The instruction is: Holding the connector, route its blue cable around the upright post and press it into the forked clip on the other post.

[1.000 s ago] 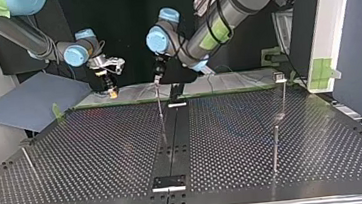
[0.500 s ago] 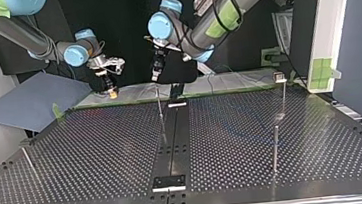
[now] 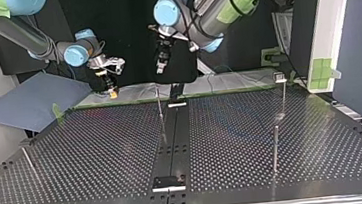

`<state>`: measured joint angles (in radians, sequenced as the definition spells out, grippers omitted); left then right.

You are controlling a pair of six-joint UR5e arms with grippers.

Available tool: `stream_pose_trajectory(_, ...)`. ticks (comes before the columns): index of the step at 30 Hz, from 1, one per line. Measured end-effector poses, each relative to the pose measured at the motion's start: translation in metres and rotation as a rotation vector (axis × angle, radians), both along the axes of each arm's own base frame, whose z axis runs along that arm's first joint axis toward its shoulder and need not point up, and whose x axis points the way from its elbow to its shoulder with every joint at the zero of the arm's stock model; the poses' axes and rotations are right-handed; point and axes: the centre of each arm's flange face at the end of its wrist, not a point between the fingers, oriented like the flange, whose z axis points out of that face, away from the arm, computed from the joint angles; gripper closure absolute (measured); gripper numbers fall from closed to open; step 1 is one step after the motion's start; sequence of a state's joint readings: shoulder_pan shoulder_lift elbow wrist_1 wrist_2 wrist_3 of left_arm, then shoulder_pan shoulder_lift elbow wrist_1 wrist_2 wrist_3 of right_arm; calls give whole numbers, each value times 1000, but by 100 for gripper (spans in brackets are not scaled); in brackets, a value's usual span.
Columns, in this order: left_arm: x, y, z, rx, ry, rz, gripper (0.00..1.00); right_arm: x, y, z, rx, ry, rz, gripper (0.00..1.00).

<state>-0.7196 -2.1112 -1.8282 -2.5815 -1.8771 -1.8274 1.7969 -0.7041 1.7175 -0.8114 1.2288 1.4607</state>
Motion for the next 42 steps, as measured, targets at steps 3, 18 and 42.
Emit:
stream_pose_trajectory(3,-8,7,6,-8,3,3,2,0,0,0,0,-1,0,100)
stream_pose_trajectory(18,-35,39,30,-64,2,31,2,0,-1,1,-6,-3,-1,100)
stream_pose_trajectory(42,-86,90,61,-167,-40,53,2,2,0,0,-3,-2,3,100)
